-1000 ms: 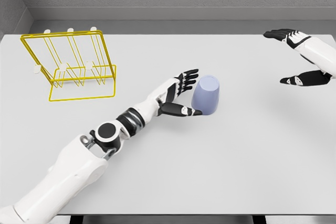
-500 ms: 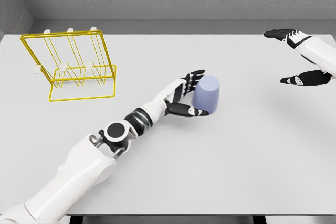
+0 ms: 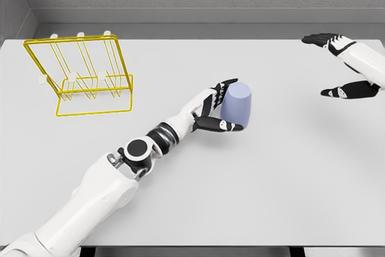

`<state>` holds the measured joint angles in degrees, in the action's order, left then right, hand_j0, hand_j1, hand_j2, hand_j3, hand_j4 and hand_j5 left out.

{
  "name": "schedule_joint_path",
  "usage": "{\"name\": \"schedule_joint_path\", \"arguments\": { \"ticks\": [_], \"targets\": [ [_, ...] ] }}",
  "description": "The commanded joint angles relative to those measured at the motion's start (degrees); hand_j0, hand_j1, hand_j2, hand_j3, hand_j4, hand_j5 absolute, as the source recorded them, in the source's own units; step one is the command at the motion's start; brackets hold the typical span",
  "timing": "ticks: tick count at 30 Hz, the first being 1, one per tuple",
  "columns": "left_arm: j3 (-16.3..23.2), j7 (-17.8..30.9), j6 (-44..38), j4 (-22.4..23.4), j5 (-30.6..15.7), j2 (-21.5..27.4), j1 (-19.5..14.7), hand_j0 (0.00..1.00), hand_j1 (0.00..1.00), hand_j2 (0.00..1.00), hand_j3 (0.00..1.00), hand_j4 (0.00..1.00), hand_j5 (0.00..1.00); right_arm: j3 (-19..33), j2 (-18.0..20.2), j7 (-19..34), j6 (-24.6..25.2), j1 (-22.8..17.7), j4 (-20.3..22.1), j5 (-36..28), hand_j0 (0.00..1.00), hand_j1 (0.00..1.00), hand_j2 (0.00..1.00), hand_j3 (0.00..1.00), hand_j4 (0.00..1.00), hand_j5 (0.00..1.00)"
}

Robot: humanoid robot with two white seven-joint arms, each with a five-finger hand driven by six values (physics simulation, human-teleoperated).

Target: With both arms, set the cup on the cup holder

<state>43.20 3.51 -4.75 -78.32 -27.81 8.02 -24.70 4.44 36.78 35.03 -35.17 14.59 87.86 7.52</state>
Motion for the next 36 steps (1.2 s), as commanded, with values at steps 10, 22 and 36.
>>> {"name": "schedule_joint_path", "arguments": {
  "ticks": [10,22,36],
  "targets": [
    [1.1,0.1,0.4,2.6,0.6,-0.9,0.0,0.86,0.86,0.86,0.86,0.86,0.86,0.0,0.0,0.0,0.2,0.0,0.0,-0.5,1.00,1.00,1.00,1.00,1.00,1.00],
    [0.7,0.1,0.7,2.6,1.0,-1.7,0.0,0.61,0.61,0.61,0.61,0.61,0.61,0.0,0.0,0.0,0.2,-0.3,0.1,-0.5,1.00,1.00,1.00,1.00,1.00,1.00],
    [-4.8,0.1,0.1,-2.4,0.1,-1.5,0.8,0.61,0.61,0.61,0.61,0.61,0.61,0.0,0.0,0.0,0.2,-0.3,0.1,-0.5,1.00,1.00,1.00,1.00,1.00,1.00]
  ]
}}
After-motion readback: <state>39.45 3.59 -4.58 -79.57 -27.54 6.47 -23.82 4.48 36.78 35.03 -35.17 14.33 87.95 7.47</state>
